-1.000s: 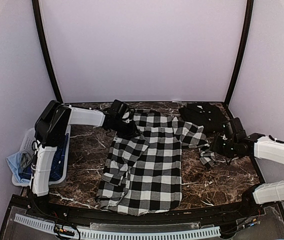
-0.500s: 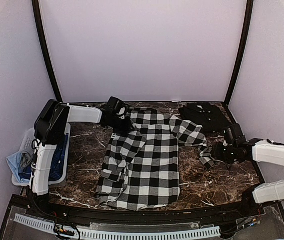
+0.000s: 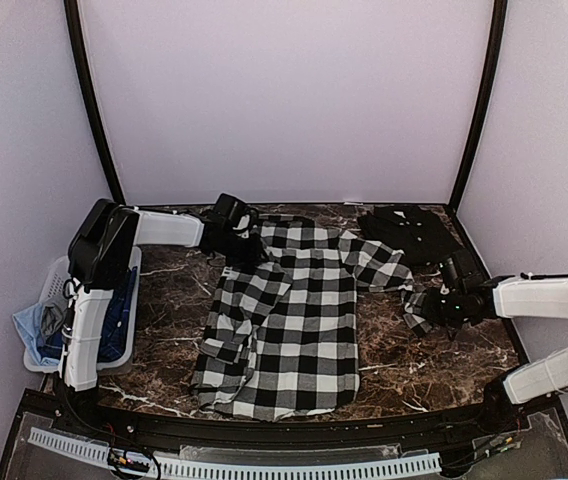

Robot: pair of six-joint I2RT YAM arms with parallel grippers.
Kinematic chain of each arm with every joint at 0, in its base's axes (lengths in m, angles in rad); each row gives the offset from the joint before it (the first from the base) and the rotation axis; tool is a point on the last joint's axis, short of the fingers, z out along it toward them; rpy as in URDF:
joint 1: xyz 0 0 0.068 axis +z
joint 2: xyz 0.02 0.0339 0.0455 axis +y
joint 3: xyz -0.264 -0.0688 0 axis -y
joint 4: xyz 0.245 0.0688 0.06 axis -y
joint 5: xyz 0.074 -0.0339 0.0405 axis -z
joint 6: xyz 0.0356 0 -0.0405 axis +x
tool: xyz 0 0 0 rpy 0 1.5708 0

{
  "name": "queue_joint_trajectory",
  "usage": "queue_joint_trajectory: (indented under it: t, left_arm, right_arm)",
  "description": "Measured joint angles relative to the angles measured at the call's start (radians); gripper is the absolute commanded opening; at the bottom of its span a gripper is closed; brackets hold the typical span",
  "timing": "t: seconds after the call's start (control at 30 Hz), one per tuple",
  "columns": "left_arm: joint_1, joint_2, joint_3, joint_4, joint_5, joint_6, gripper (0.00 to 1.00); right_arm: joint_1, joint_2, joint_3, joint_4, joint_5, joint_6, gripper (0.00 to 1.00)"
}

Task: Fold and stack the long sleeve shirts
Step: Pick up the sleeve from the center of the board, then place the sleeve of the 1/3-folded shirt.

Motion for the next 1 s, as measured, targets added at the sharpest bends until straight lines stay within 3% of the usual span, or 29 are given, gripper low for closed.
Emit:
queue_joint_trajectory:
  t: [0.3, 0.57, 0.77, 1.0]
  left_arm:
    - [0.005, -0.045, -0.010, -0.040, 0.014, 0.008, 0.22]
    - [0.006, -0.219, -0.063, -0.042, 0.063, 0.005, 0.23]
    - [0.006, -0.317, -0.125, -0.027, 0.137, -0.005, 0.23]
    - [0.006, -0.371, -0.272, 0.006, 0.240, -0.033, 0.23]
  right_arm:
    - [0.000, -0.104, 0.174, -0.132, 0.139, -0.056, 0.00]
    - [0.081, -0.139, 0.295, -0.138, 0.153, -0.124, 0.00]
    - [0.289, 0.033, 0.400, -0.080, 0.117, -0.134, 0.00]
    - [0.457, 0.385, 0.621, -0.006, 0.019, -0.135, 0.00]
